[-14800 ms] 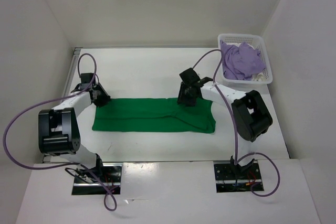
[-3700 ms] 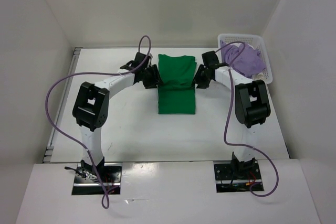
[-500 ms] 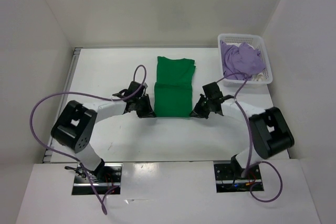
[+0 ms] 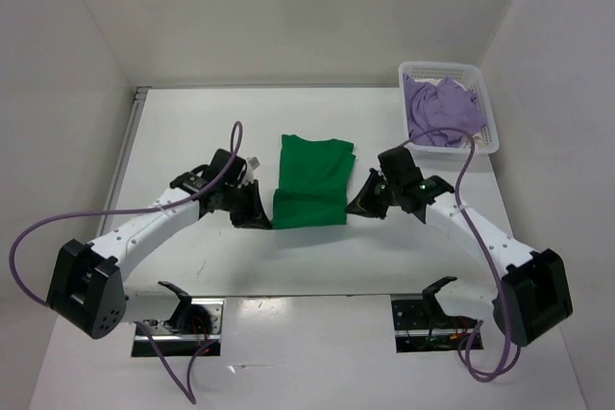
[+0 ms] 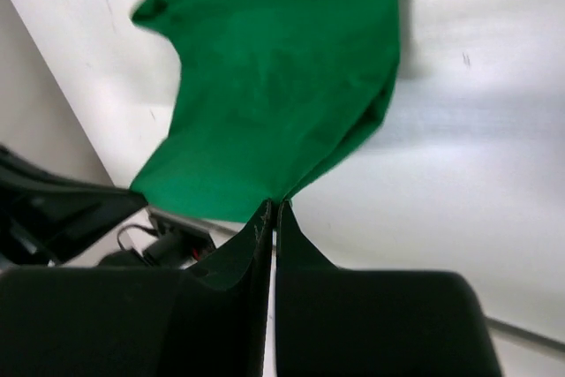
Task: Fold and stack the t-shirts
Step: Grab one side of the 2/3 rectangular tshirt with both arms, then fold the long partially folded tshirt into a neat square
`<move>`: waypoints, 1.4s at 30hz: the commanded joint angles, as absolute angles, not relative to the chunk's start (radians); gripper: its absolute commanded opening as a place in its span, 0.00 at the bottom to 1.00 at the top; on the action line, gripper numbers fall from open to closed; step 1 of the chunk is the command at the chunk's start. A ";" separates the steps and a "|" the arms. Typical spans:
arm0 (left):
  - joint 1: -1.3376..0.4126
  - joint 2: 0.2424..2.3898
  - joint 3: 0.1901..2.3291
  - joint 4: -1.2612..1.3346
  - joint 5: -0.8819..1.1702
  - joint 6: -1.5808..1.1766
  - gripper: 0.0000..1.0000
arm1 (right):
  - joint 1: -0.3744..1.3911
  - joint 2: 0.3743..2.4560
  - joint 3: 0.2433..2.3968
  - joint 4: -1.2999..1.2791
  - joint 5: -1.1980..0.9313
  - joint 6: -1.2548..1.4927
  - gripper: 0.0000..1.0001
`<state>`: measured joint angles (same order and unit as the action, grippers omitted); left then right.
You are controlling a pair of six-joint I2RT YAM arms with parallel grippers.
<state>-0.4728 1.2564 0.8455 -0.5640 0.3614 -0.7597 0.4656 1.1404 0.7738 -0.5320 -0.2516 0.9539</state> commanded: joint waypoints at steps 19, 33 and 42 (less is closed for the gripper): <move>-0.331 2.015 1.676 -0.402 0.109 -0.652 0.00 | 0.210 1.956 1.595 -0.460 -0.146 0.692 0.01; -0.275 2.229 1.907 -0.255 0.049 -0.713 0.21 | 0.201 2.382 2.126 -0.517 -0.130 0.692 0.01; -0.222 2.232 1.990 -0.224 0.069 -0.778 0.61 | 0.201 2.452 2.378 -0.604 -0.195 0.667 0.43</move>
